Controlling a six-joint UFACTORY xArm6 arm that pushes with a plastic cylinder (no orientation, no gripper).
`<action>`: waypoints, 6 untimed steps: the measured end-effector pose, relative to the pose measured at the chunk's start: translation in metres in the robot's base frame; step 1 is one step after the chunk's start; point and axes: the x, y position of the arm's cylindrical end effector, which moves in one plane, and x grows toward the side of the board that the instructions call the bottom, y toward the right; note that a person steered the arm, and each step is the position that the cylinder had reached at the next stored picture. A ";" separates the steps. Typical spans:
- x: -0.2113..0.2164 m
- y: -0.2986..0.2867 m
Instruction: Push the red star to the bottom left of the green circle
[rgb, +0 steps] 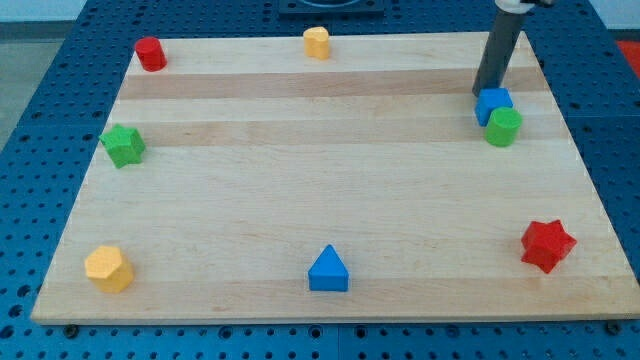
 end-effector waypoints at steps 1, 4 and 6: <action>0.000 0.000; -0.057 0.139; 0.005 0.140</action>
